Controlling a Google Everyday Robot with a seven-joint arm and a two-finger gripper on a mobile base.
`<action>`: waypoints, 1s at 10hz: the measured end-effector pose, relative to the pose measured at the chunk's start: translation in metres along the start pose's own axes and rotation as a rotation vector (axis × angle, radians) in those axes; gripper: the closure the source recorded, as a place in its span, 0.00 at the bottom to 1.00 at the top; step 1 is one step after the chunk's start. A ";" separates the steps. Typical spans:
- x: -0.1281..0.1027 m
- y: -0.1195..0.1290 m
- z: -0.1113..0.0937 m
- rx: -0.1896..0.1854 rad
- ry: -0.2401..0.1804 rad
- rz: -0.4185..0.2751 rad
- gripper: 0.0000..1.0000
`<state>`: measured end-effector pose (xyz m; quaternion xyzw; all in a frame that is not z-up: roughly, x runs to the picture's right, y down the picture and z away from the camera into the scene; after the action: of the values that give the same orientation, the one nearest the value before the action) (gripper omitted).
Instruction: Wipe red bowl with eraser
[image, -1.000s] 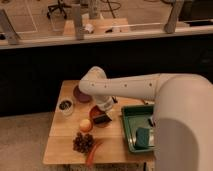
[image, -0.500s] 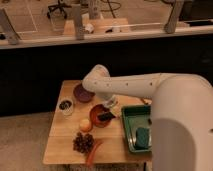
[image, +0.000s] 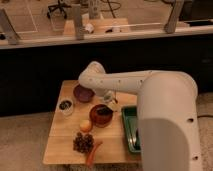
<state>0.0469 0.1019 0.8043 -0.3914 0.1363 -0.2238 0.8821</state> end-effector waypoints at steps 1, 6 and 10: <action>-0.006 -0.003 -0.003 0.006 0.005 -0.006 1.00; -0.039 0.001 -0.013 0.032 -0.015 -0.055 1.00; -0.042 0.033 -0.007 0.026 -0.054 -0.084 1.00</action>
<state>0.0170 0.1385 0.7774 -0.3912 0.0932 -0.2518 0.8803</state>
